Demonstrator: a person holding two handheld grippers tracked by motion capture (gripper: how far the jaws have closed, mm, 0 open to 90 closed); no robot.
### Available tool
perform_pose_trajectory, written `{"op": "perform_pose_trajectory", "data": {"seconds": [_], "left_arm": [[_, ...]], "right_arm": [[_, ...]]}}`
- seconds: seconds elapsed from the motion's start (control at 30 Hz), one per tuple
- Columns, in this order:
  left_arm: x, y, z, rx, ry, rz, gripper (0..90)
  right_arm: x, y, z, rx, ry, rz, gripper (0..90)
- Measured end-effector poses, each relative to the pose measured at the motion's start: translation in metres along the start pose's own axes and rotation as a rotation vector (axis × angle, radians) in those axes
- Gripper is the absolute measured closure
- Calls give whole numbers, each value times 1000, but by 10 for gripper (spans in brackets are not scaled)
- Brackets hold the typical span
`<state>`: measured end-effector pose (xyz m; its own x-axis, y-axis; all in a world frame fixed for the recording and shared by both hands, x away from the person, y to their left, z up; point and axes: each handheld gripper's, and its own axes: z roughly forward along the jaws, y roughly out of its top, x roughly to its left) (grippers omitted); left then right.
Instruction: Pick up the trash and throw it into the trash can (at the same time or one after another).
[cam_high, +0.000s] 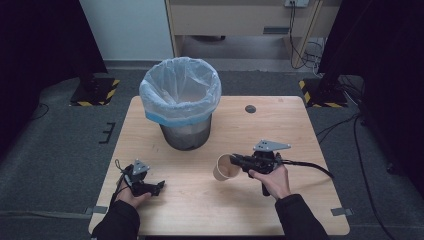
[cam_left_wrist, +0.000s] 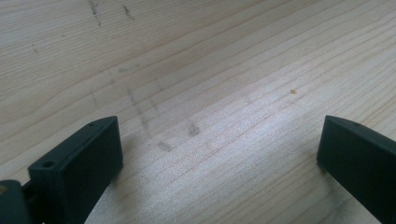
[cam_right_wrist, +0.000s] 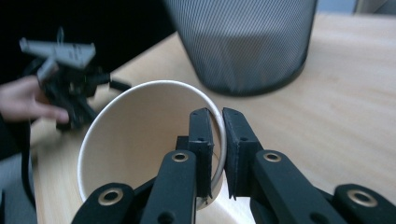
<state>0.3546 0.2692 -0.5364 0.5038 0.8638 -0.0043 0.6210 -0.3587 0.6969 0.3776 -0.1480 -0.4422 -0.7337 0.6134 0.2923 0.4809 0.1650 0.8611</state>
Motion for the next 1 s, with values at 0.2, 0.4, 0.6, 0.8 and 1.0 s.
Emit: {"op": "perform_pose_trajectory", "data": {"seconds": [0.2,0.4,0.6,0.8,1.0], "left_arm": [[0,0,0,0,0,0,0],[0,0,0,0,0,0,0],[0,0,0,0,0,0,0],[0,0,0,0,0,0,0],[0,0,0,1,0,0,0]], "right_arm": [[-2,11,-15,-119,-18,21,833],[-5,21,-29,-229,-39,40,833],[-8,30,-43,-314,-47,60,833],[-9,39,-57,-391,-55,62,833],[-7,53,-66,-458,-48,58,833]]}}
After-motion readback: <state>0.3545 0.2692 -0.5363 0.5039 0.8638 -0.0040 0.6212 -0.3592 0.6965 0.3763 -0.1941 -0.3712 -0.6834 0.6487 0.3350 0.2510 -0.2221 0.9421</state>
